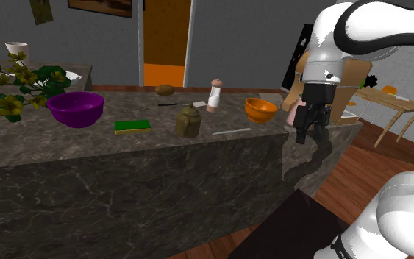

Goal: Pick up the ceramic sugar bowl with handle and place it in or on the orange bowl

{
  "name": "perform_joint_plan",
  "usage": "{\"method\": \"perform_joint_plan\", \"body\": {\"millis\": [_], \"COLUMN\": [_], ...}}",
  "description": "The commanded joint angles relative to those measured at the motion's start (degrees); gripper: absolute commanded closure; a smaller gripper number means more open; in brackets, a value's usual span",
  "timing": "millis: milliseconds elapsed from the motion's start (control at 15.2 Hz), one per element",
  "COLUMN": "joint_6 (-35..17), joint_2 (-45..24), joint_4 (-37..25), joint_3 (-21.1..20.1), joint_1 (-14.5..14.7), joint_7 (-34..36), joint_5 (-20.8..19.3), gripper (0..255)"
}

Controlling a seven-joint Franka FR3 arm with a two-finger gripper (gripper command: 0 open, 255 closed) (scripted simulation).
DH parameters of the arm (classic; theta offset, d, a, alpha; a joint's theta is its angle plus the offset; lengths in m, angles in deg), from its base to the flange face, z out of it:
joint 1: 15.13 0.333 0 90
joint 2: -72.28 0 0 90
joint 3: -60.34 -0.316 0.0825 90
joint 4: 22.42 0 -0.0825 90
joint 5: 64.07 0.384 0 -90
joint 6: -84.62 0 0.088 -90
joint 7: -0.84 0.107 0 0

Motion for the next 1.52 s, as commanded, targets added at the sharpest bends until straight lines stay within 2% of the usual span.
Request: {"method": "perform_joint_plan", "body": {"millis": [0, 396, 726, 1056, 1452], "joint_6": [0.0, -9.1, -15.4, -20.1, -23.2], "joint_2": [0.0, -10.6, -20.3, -30.4, -43.0], "joint_4": [0.0, -4.5, -10.3, -17.9, -29.4], "joint_3": [0.0, -5.0, -8.5, -11.2, -13.2], "joint_1": [0.0, 0.4, 0.3, 0.2, 0.6], "joint_7": [0.0, 7.4, 13.7, 20.2, 28.3], "joint_5": [0.0, 2.8, 3.1, 1.6, -2.3], "gripper": [0, 0, 0, 0, 0]}}
